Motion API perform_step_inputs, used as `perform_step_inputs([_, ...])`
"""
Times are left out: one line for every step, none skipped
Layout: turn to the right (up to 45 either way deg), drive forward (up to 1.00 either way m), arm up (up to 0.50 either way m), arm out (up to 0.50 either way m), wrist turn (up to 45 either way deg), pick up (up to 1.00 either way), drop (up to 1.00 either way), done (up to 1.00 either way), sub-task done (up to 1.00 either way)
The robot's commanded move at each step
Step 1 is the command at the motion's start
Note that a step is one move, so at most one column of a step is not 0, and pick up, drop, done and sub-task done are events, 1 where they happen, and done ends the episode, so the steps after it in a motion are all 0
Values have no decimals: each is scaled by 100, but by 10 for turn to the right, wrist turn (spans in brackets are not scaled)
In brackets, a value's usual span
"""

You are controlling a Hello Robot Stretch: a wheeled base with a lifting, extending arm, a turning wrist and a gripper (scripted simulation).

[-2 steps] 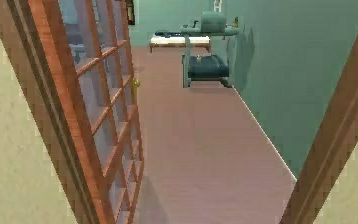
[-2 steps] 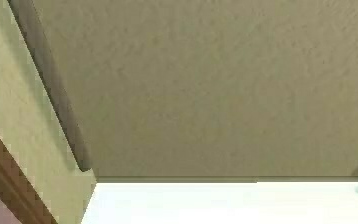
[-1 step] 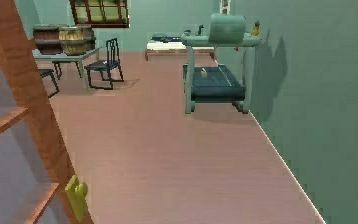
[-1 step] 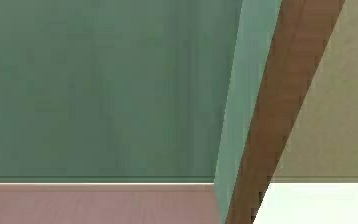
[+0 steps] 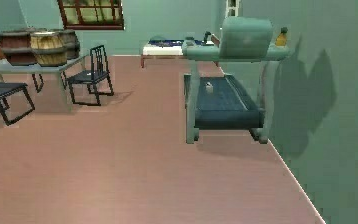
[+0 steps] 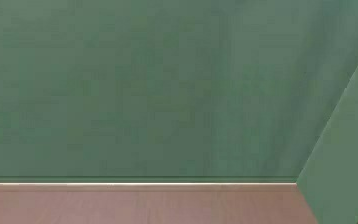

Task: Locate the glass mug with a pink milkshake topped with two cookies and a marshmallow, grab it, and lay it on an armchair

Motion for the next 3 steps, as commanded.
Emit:
perform_step_inputs([-60, 0, 0, 0, 0, 0, 0, 0, 0])
perform_step_inputs([0, 100, 0, 0, 0, 0, 0, 0, 0])
perform_step_inputs([-30, 0, 0, 0, 0, 0, 0, 0, 0])
